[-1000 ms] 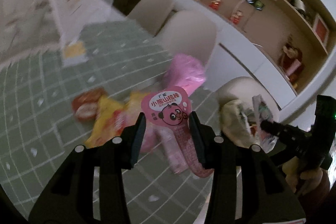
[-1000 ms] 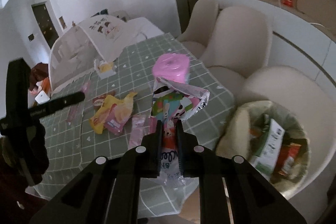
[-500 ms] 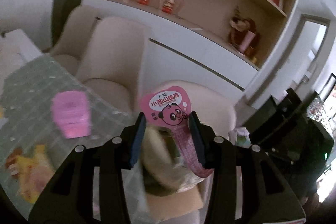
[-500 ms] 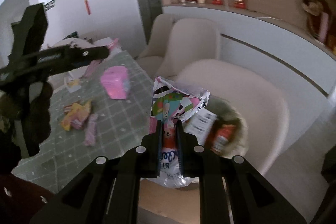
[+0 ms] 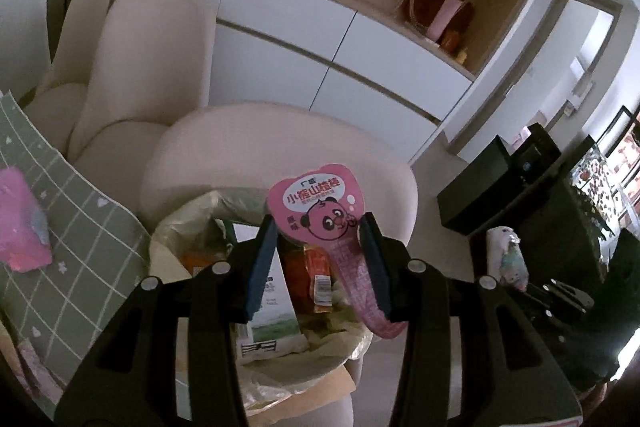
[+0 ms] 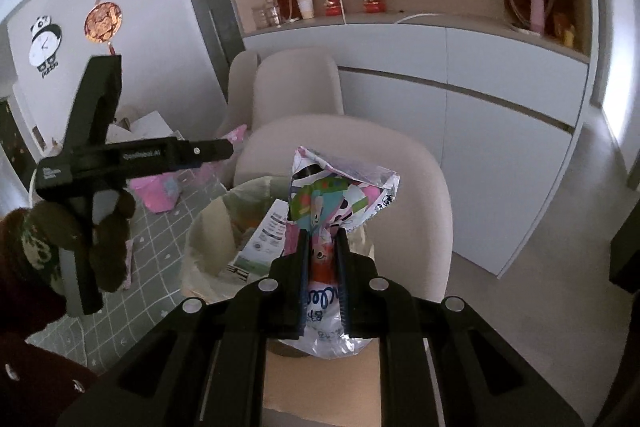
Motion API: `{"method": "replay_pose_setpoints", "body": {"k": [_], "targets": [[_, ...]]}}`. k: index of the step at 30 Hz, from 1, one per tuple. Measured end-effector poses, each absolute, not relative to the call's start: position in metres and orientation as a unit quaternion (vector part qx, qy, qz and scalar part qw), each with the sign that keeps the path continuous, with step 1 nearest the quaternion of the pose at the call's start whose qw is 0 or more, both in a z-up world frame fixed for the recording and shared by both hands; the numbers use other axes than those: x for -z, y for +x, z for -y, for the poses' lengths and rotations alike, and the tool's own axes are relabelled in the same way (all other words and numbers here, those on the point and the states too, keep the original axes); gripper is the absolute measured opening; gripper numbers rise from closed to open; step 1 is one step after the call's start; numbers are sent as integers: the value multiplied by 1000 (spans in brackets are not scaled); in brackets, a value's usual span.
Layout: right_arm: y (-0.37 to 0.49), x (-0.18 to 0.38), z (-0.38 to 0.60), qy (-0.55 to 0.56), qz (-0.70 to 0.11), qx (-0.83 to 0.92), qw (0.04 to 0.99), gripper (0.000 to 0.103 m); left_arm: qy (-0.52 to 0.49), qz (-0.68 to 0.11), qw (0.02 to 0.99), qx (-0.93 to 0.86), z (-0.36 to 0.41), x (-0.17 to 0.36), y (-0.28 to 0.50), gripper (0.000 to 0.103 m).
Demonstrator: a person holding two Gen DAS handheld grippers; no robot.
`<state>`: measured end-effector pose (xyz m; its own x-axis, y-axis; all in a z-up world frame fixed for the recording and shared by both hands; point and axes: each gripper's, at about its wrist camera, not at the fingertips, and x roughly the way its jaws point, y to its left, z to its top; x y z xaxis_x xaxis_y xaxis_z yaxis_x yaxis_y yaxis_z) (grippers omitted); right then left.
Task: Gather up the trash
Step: 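Carry both wrappers to the trash bag and open both tools over it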
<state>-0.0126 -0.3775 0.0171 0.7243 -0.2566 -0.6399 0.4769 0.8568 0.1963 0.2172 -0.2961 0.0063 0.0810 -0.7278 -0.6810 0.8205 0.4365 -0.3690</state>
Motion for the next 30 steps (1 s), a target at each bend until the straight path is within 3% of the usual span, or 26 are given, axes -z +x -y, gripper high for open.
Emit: {"method": "replay_pose_setpoints", "body": {"k": [3,18,30], "targets": [[-8,-15,382,179,-315,195,912,13,50,-433,740,511,297,1,225,60],[79,4,368,179,-345,115,914,13,5,-412,806,425,174,-29,227,62],[163,44,350,157,-403,96,896,14,-31,-449,832,324,56,-8,244,62]]}}
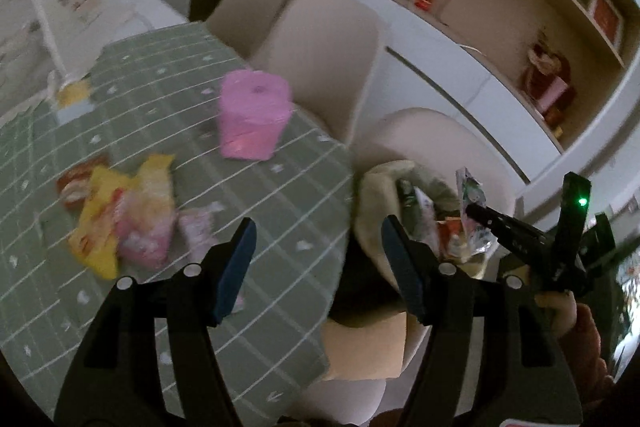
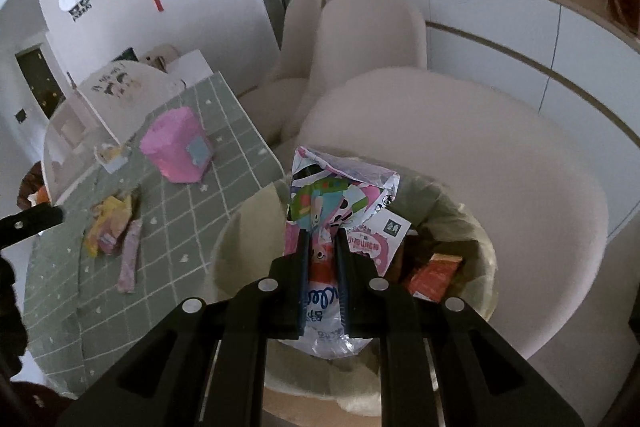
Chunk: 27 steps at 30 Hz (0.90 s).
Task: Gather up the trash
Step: 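Carry both wrappers to the trash bag and open both tools over it, then return both tools to the remaining wrappers on the table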
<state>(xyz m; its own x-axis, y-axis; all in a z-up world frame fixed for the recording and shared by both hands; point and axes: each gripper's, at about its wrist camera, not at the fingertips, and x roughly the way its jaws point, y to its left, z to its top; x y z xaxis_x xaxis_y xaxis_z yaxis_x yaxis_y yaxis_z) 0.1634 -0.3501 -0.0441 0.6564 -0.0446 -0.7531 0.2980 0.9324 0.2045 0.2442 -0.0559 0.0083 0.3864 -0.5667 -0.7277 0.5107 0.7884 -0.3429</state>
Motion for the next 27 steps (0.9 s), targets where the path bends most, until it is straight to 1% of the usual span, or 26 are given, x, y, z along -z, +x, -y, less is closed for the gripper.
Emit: {"method": "replay_pose_setpoints", "body": {"k": [4,5,6,8,9,14,19,27], "targets": [[172,63,359,176,-418,102,885,15,-45,-455,837,300,28,-3,248,62],[175,69,360,179,-422,101,883,20,-47,-456,838,297,23,-2,249,62],[176,72,360,182,-423,100,882,32,-50,-459,838,292,18,0,250,62],[175,76,358,182,-425,100,881,46,-55,-462,838,286,9,3,251,62],[175,77,356,179,-426,101,881,50,-56,-463,838,285,7,3,252,62],[173,77,346,158,-429,110,882,51,-59,-469,837,277,-3,6,255,62],[161,65,338,148,-412,118,891,51,-57,-468,838,275,-15,10,260,62],[152,25,310,165,-357,82,916,51,-62,-466,850,239,-62,32,276,62]]}}
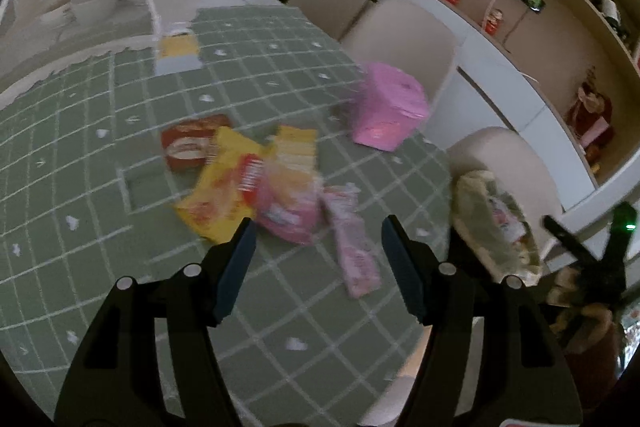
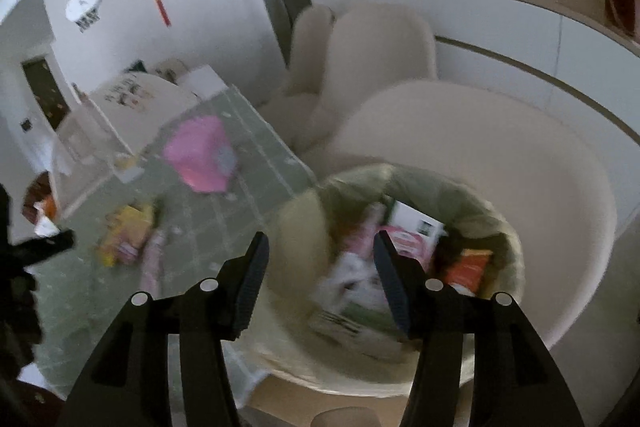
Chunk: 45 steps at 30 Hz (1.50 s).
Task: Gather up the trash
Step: 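Return both tools to the remaining wrappers on the table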
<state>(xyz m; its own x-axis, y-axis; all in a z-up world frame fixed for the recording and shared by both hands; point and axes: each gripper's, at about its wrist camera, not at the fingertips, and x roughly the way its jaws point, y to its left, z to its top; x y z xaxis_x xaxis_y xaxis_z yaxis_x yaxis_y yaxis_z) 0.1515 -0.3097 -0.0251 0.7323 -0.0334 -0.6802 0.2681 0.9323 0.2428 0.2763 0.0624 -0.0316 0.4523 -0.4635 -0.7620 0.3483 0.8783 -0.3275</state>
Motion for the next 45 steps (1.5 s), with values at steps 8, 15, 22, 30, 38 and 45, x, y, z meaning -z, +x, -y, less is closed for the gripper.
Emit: {"method": "replay_pose_setpoints", "body": {"k": [8,15,22,30,38,45], "targets": [[173,9,258,164,-346,29,923,56,-38,-454,862,223,-115,47,313,62],[193,15,194,106,-391,9,914,56,60,-475,839,257,-123,63,374,62],[197,39,151,97,-439,36,892,56,119,-479,816,301,-107,88,417,62],[192,68,126,110,-466,70,875,56,179,-469,786,361,-76,112,421,44],[215,93,96,120,-479,59,868,56,98,-483,786,375,-108,97,383,18],[244,106,75,133,-480,47,866,56,41,-516,790,327,-162,96,349,18]]}}
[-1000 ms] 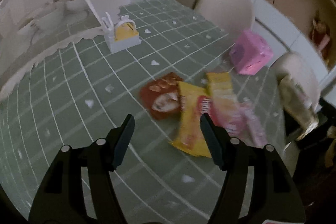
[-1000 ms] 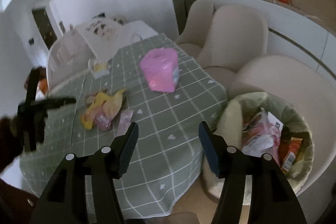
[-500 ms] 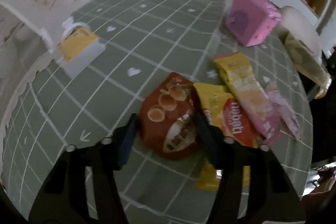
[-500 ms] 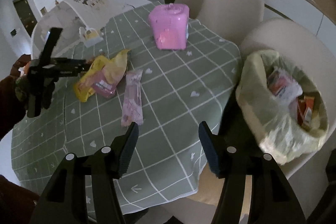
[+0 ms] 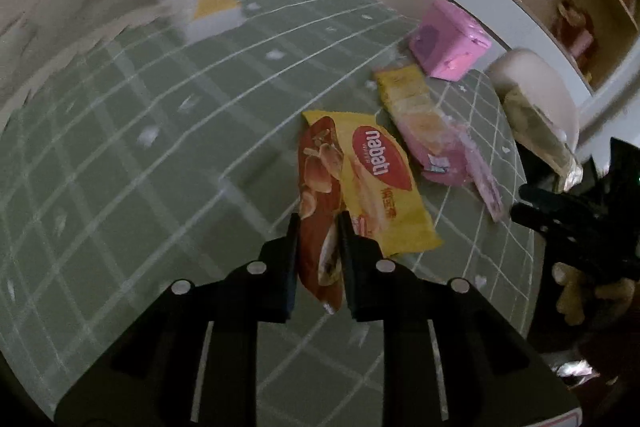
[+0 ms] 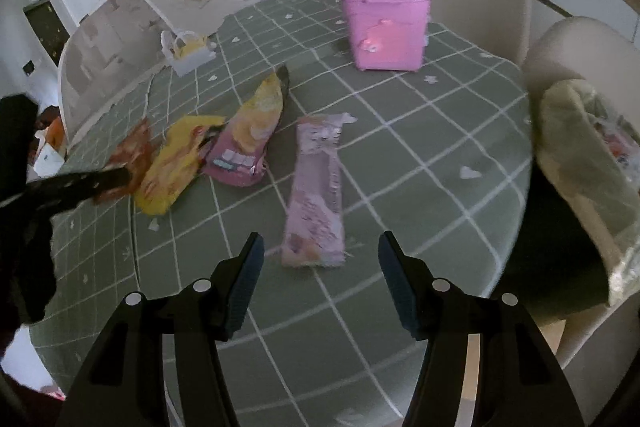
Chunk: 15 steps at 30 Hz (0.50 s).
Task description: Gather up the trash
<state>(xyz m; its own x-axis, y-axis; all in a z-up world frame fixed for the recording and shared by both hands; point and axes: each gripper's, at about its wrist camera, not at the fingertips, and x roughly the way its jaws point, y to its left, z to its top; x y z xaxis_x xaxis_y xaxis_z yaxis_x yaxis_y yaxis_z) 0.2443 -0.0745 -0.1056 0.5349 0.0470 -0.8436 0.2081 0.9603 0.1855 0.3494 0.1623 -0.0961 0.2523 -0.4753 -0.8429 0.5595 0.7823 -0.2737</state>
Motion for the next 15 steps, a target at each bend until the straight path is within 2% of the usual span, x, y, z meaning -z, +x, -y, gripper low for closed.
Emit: {"method": "replay_pose_setpoints", "body": {"k": [8,15], "targets": [[275,117,64,104,-478,58,870,56,-32,-526,795,298,-198,97,328,35],[297,122,70,100,-490,79,862,56,-31,-506,807,303,-207,80,323,40]]}}
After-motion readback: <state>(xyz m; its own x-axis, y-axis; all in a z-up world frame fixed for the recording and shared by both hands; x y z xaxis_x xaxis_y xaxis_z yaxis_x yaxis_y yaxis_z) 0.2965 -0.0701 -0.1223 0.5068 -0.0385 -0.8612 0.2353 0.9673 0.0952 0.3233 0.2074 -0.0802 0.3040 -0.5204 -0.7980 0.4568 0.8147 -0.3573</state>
